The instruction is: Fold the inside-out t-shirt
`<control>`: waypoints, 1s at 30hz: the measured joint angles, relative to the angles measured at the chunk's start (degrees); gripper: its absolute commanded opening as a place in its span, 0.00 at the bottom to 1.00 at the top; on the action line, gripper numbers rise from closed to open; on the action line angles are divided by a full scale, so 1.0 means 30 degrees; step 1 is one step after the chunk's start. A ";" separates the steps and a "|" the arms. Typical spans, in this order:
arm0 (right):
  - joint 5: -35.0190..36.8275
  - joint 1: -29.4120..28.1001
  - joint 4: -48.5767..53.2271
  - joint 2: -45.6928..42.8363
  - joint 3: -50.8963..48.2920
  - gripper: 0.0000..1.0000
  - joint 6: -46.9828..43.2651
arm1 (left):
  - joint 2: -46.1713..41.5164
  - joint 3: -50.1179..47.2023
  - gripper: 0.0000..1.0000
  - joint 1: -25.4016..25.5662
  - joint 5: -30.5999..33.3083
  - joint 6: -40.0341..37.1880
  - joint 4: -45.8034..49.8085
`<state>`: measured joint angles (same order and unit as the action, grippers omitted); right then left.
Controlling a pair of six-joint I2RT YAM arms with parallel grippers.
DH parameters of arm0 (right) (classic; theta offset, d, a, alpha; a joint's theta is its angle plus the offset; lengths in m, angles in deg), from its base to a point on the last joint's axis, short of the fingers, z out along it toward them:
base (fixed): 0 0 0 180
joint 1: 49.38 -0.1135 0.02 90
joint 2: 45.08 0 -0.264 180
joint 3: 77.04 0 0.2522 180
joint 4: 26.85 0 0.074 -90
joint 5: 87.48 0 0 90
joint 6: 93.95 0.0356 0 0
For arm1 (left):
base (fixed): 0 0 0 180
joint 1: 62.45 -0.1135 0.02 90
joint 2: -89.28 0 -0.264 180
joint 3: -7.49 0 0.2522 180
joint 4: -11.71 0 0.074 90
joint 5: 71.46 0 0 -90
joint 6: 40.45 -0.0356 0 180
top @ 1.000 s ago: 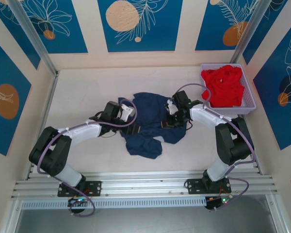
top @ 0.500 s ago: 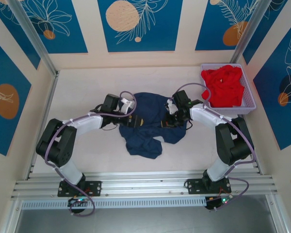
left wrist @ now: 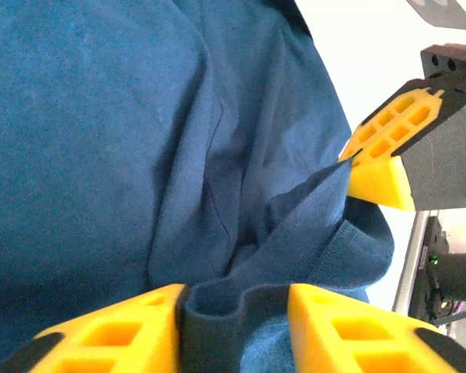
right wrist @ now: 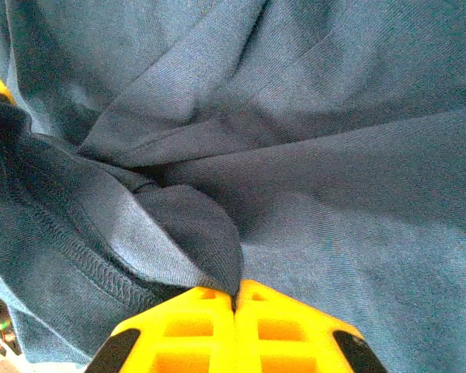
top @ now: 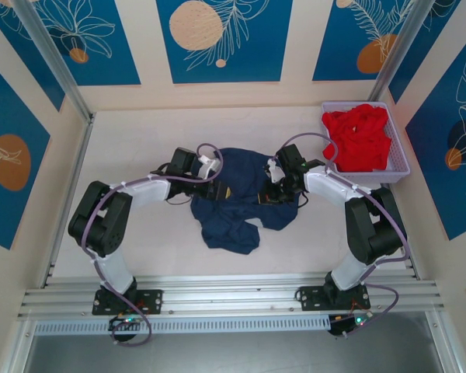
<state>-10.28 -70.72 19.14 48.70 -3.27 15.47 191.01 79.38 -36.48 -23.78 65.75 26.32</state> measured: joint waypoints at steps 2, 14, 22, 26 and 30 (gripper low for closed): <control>0.0007 0.0000 0.0000 0.0000 0.0000 0.05 0.0000 | 0.0007 0.0044 0.17 0.0000 -0.0102 0.0007 0.0000; 0.0998 0.0342 0.0554 0.0029 0.0969 0.08 0.0685 | -0.3155 -0.1552 0.00 -0.0466 -0.0801 0.0532 -0.1231; 0.0772 0.0415 0.0627 0.0182 0.1253 0.18 0.1260 | -0.5064 -0.2324 0.00 -0.0459 -0.2135 0.0772 -0.2098; -0.0138 0.0663 0.0525 0.0175 0.1268 0.27 0.1450 | -0.5238 -0.2324 0.00 -0.0459 -0.2091 0.0612 -0.1690; -0.1610 0.1071 0.0197 -0.0219 0.1268 0.41 0.1778 | -0.5552 -0.2215 0.00 -0.0459 -0.1443 0.0488 -0.0517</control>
<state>-15.11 -67.51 19.73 48.04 0.54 20.80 174.36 72.73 -37.85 -28.11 67.22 24.76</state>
